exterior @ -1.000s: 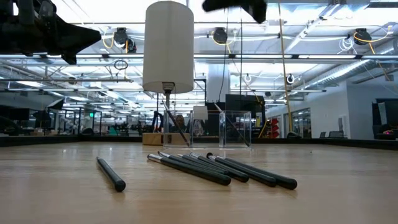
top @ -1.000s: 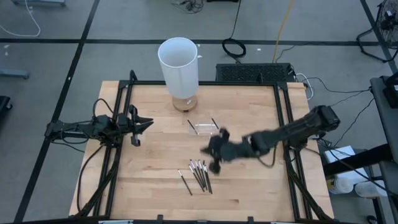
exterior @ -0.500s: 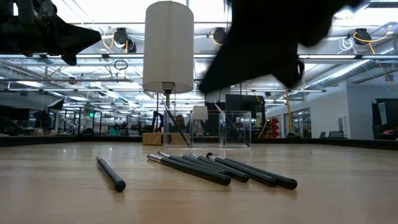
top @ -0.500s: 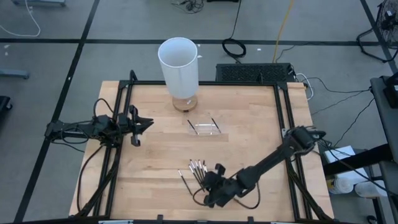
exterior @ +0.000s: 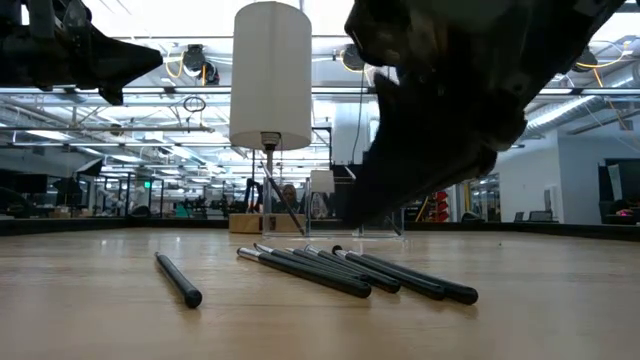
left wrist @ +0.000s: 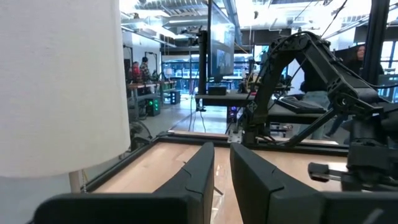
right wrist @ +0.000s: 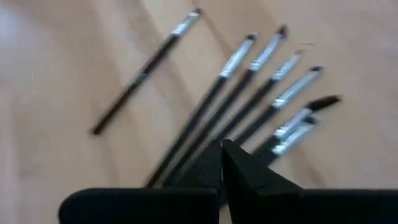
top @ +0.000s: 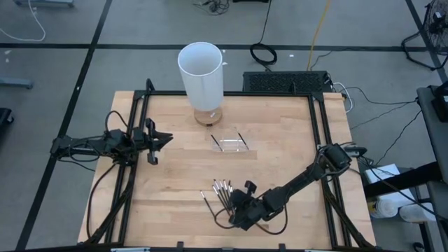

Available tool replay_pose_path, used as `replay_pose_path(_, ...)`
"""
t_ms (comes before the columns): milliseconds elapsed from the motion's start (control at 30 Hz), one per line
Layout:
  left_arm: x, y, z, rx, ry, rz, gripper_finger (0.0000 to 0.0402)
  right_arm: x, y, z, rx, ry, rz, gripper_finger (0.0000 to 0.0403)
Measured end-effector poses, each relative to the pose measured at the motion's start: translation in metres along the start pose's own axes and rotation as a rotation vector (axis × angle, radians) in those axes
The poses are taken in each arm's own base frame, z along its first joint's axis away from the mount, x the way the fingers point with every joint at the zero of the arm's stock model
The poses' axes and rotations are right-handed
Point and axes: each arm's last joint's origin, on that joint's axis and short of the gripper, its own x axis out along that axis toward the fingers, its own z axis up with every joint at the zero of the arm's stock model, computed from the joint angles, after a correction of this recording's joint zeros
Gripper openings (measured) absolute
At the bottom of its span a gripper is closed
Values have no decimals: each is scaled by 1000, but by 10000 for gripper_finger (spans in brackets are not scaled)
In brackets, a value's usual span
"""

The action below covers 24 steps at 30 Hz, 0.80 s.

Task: Pick & Place Makeup Supplies
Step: Put the makeup brush into the transparent organizer

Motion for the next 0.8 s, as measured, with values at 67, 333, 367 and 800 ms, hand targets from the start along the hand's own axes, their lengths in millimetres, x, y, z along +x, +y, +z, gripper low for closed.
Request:
replay_pose_path(67,0,0,0,-1,4,0,62,0,-2,-1,-5,-7,-25,0)
replay_pose_path(333,0,0,-2,7,17,-1,63,5,-8,3,12,28,-32,0)
replay_pose_path(367,0,0,-2,7,17,-1,62,5,-8,4,9,26,-36,0)
replay_pose_path(800,0,0,-2,8,17,-1,63,10,-17,-2,25,91,-85,0)
